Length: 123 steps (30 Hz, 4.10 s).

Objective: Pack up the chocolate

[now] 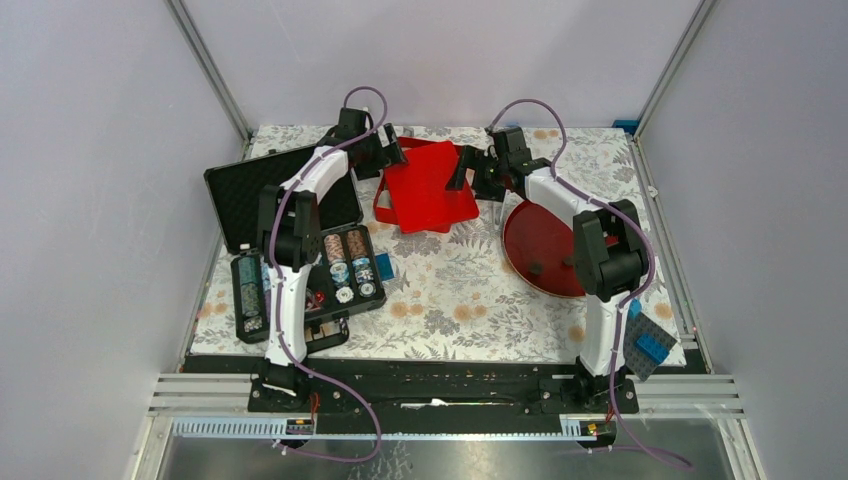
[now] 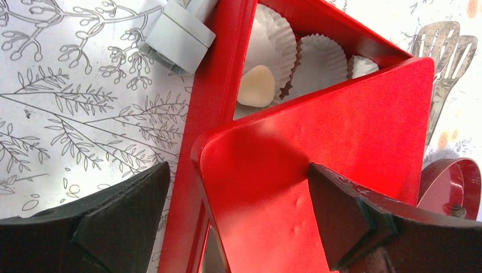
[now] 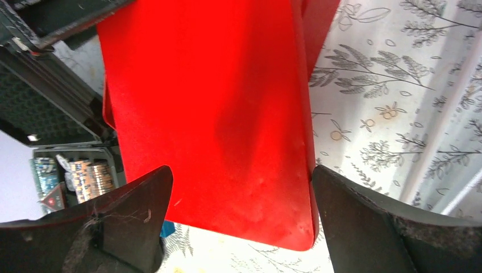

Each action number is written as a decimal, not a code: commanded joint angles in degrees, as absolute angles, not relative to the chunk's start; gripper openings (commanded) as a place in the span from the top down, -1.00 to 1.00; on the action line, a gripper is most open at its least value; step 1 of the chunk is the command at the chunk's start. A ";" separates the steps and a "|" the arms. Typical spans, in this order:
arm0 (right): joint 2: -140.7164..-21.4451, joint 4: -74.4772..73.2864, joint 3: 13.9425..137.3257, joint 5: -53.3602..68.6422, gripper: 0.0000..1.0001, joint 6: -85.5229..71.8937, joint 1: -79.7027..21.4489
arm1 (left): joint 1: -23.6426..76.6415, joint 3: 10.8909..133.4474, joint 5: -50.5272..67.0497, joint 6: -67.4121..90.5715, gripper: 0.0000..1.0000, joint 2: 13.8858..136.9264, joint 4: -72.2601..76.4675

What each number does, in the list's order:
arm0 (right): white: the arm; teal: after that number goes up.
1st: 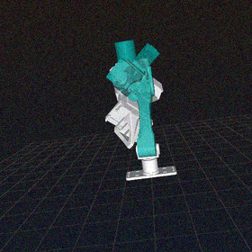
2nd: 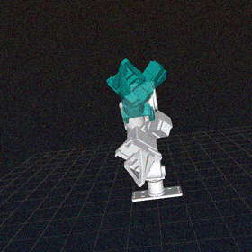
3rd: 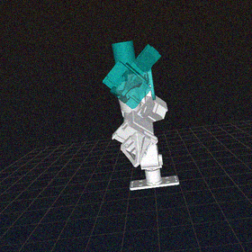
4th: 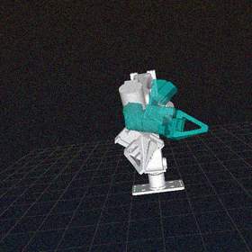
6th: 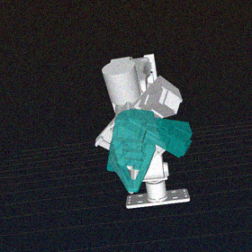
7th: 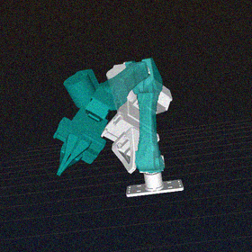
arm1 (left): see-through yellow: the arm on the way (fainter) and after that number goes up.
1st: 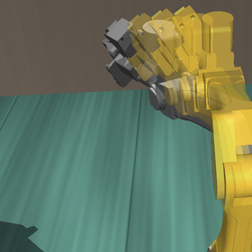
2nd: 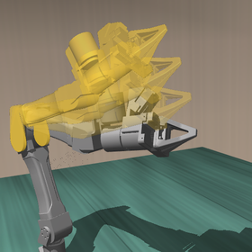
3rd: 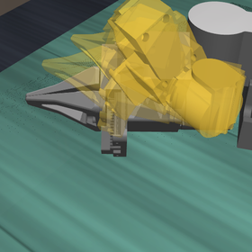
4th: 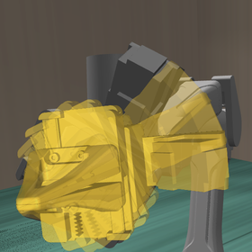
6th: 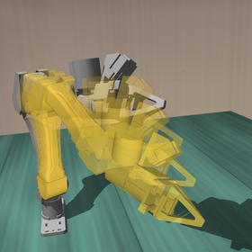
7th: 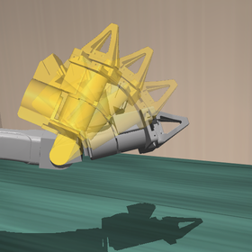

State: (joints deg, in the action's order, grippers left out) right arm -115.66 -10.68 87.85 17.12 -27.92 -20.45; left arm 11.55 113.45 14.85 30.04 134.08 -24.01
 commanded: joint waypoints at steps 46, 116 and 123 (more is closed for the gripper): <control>-107.37 -5.75 71.84 19.02 -0.99 -24.29 -25.05 | 22.24 76.53 22.83 35.95 -0.94 109.30 -7.98; -61.23 17.85 23.12 -3.09 -0.99 -49.70 -48.58 | 31.64 73.95 12.14 34.35 -0.97 95.10 -18.81; -65.15 16.22 28.56 -6.80 -0.99 -46.31 -48.52 | 31.64 73.89 11.44 33.95 -0.97 89.68 -20.02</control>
